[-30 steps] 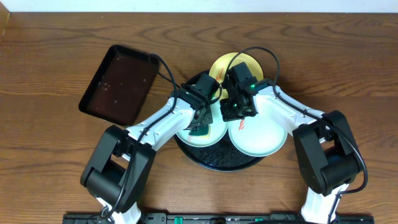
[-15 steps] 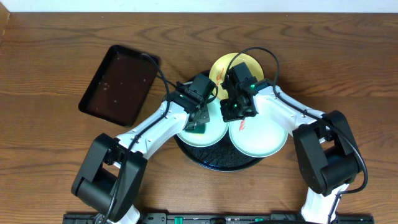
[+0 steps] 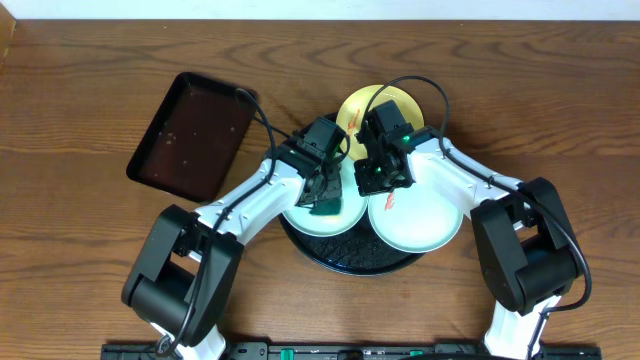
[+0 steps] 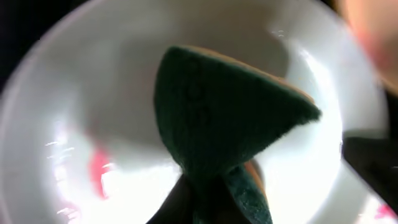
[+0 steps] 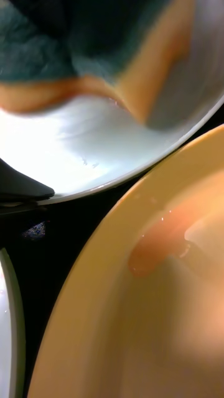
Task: Clean dirty plates on tray and stack at the side
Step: 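Scrub the left pale green plate with the sponge in the left gripper, then lift the sponge back toward the tray with the left gripper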
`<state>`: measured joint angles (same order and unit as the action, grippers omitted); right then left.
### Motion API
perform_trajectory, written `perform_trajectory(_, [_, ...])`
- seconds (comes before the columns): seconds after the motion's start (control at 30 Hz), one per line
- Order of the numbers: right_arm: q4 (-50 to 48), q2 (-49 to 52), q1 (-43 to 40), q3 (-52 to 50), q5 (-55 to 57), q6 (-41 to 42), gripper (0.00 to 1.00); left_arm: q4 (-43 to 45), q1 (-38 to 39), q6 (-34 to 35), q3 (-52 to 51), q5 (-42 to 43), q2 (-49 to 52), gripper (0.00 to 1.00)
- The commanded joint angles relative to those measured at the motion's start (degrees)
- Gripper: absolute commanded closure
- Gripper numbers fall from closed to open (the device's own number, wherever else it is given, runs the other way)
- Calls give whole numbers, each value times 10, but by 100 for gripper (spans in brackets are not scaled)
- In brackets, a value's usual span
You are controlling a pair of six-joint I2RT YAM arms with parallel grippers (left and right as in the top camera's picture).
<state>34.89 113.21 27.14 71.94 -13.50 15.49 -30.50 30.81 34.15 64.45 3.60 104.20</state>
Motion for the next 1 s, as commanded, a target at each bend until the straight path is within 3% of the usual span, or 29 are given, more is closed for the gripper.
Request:
perform_trajectory(0.0, [9,4,2,-2,25,-7,99,-60,-21,-25,-8,-160,21,92])
perform_trajectory(0.1, [9,4,2,-2,25,-7,99,-92,-29,-25,-8,-248,21,92])
perform_trajectory(0.33, [12,4,2,-2,25,-7,99,-93,-34,-27,3,-351,12,93])
perform_trajectory(0.97, [13,-10,3,8,-31,-14,99,-102,-51,-37,31,-294,-242,92])
